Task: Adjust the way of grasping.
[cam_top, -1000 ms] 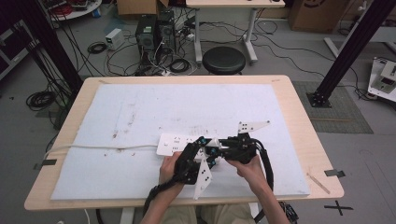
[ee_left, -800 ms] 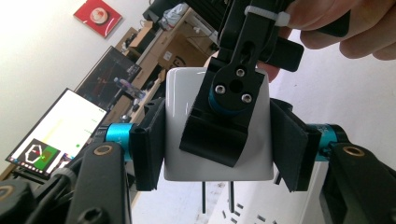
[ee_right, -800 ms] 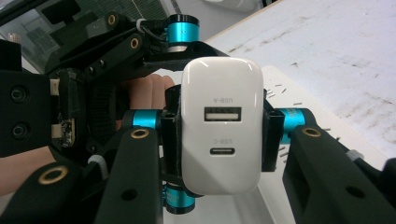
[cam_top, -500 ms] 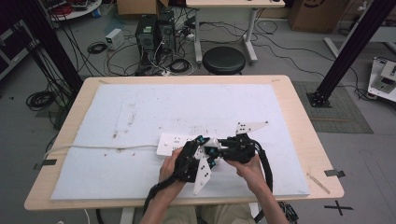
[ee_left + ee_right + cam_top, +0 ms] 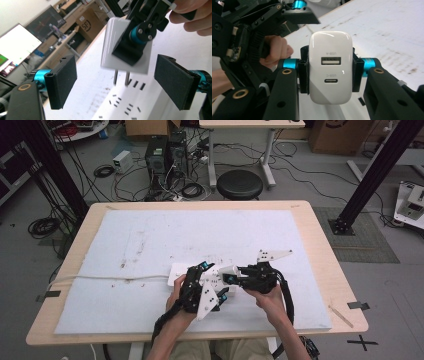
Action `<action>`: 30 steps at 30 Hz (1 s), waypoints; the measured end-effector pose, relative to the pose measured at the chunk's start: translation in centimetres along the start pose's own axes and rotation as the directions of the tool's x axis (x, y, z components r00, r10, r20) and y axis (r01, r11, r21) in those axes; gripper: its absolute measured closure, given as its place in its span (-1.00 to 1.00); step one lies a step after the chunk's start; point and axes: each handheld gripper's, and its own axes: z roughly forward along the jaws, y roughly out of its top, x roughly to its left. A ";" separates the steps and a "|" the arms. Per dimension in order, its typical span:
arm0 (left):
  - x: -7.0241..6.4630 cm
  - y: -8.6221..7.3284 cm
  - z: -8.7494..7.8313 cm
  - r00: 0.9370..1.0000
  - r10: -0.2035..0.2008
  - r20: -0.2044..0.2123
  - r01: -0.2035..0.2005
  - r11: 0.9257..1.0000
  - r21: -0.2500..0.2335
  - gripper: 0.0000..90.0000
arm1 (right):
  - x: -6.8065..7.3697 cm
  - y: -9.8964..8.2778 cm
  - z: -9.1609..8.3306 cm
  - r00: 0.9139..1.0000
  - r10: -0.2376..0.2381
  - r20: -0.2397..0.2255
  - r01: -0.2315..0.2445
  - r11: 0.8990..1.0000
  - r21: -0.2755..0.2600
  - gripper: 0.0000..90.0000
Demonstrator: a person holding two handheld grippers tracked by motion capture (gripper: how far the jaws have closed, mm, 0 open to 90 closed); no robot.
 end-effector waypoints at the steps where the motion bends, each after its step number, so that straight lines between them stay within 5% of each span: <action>1: 0.3 -0.1 -0.2 1.000 -0.026 0.007 0.026 1.000 0.001 -0.59 | -0.1 0.0 -0.1 1.000 -0.005 0.001 0.005 1.000 -0.004 0.40; 4: 1.1 -0.6 -0.9 0.993 -0.118 0.029 0.118 0.993 -0.014 -0.59 | -0.3 0.0 -0.3 1.000 -0.002 0.016 0.002 1.000 -0.009 0.40; 7: 1.8 -1.3 -1.5 0.979 -0.199 0.042 0.200 0.980 -0.021 -0.59 | -0.4 -0.1 -0.5 1.000 -0.008 0.026 0.008 1.000 -0.006 0.40; 10: 2.4 -2.2 -2.0 0.947 -0.315 0.059 0.318 0.948 -0.032 -0.59 | -0.5 -0.2 -0.7 0.999 -0.005 0.037 0.006 1.000 -0.008 0.40; 11: 2.4 -2.2 -2.0 0.947 -0.315 0.059 0.318 0.948 -0.032 -0.59 | -0.5 -0.2 -0.7 0.999 -0.005 0.037 0.006 1.000 -0.008 0.40; 12: 2.7 -2.7 -2.5 0.927 -0.370 0.065 0.373 0.927 -0.036 -0.59 | -0.5 -0.3 -0.8 0.999 -0.005 0.040 0.006 1.000 -0.011 0.40; 13: 2.9 -3.0 -2.7 0.915 -0.400 0.062 0.402 0.915 -0.040 -0.59 | -0.5 -0.4 -1.0 0.999 -0.006 0.040 0.007 1.000 -0.018 0.40; 14: 2.9 -3.0 -2.7 0.915 -0.400 0.062 0.402 0.915 -0.040 -0.59 | -0.5 -0.4 -1.0 0.999 -0.006 0.040 0.007 1.000 -0.018 0.40; 15: 3.1 -3.5 -3.2 0.901 -0.433 0.041 0.434 0.900 -0.032 -0.59 | -0.5 -0.4 -1.1 0.999 -0.012 0.044 0.013 1.000 -0.025 0.40; 18: 3.7 -4.4 -3.8 0.882 -0.471 -0.002 0.471 0.882 -0.020 -0.59 | -0.6 -0.5 -1.5 0.999 -0.017 0.052 0.018 1.000 -0.021 0.40; 20: 4.2 -5.0 -4.2 0.876 -0.480 -0.051 0.481 0.877 -0.003 -0.59 | -0.7 -0.5 -1.7 0.998 -0.022 0.062 0.024 0.999 -0.022 0.40; 22: 4.8 -5.5 -4.8 0.863 -0.496 -0.094 0.499 0.867 0.005 -0.59 | -0.7 -0.6 -1.9 0.997 -0.021 0.070 0.023 0.999 -0.031 0.40; 26: 5.6 -6.2 -5.8 0.853 -0.503 -0.141 0.509 0.860 0.014 -0.59 | -0.8 -0.7 -2.2 0.998 -0.012 0.069 0.014 0.999 -0.034 0.40; 27: 6.3 -6.8 -7.0 0.829 -0.524 -0.194 0.534 0.845 0.003 -0.59 | -0.9 -0.7 -2.2 0.997 -0.018 0.074 0.021 0.999 -0.030 0.40; 28: 6.3 -6.8 -7.0 0.829 -0.524 -0.194 0.534 0.845 0.003 -0.59 | -0.9 -0.7 -2.2 0.997 -0.018 0.074 0.021 0.999 -0.030 0.40; 30: 6.8 -7.2 -7.8 0.813 -0.531 -0.240 0.547 0.837 0.003 -0.60 | -0.9 -0.7 -2.1 0.997 -0.016 0.077 0.018 0.999 -0.028 0.40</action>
